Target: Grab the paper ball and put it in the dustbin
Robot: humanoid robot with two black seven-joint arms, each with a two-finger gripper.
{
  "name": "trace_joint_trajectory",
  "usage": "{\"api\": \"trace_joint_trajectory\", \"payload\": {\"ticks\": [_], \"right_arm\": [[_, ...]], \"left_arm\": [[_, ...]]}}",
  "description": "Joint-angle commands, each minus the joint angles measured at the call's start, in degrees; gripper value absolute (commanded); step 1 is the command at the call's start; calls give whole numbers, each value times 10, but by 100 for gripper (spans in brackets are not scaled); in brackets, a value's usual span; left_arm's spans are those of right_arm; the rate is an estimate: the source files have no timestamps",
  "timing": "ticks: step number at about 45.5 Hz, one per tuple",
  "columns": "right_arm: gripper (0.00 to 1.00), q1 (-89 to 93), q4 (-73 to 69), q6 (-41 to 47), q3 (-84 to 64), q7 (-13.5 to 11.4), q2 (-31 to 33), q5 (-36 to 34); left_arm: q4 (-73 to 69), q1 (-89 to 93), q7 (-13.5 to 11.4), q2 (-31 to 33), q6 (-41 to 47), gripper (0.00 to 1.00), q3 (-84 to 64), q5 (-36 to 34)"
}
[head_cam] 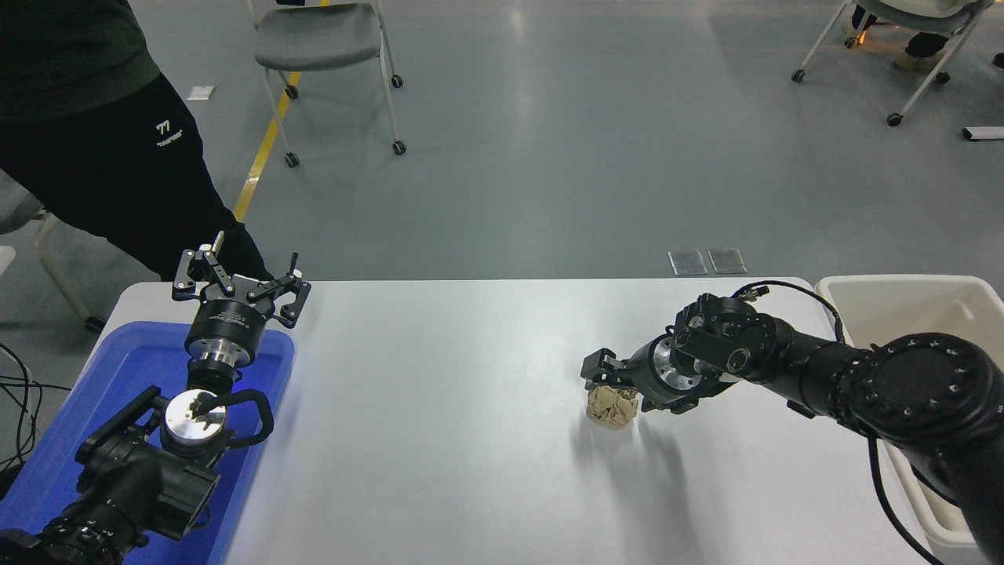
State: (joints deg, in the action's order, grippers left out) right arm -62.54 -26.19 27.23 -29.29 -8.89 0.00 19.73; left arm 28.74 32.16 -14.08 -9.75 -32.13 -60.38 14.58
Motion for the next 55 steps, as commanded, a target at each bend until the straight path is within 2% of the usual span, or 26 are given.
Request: {"api": "trace_joint_trajectory", "payload": {"ticks": [1, 2, 6, 9, 13, 36, 44, 55], "right_arm": [[73, 5, -4, -1, -2, 37, 0, 79], [68, 5, -4, -1, -2, 39, 0, 86], [36, 4, -2, 0, -7, 47, 0, 125], [17, 1, -2, 0, -7, 50, 0, 139], [0, -6, -4, 1, -8, 55, 0, 140], [0, -200, -118, 52, -70, 60, 0, 129], [0, -319, -199, 101, -112, 59, 2, 73], [0, -446, -264, 178, -144, 59, 95, 58]], "left_arm": [[0, 0, -1, 0, 1, 99, 0, 0], [0, 0, 0, 0, 0, 99, 0, 0], [0, 0, -1, 1, 0, 99, 0, 0], [0, 0, 0, 0, 1, 99, 0, 0], [0, 0, 0, 0, 1, 99, 0, 0], [0, 0, -1, 0, 0, 99, 0, 0], [0, 0, -1, 0, 0, 99, 0, 0], [0, 0, 0, 0, 1, 99, 0, 0]]}}
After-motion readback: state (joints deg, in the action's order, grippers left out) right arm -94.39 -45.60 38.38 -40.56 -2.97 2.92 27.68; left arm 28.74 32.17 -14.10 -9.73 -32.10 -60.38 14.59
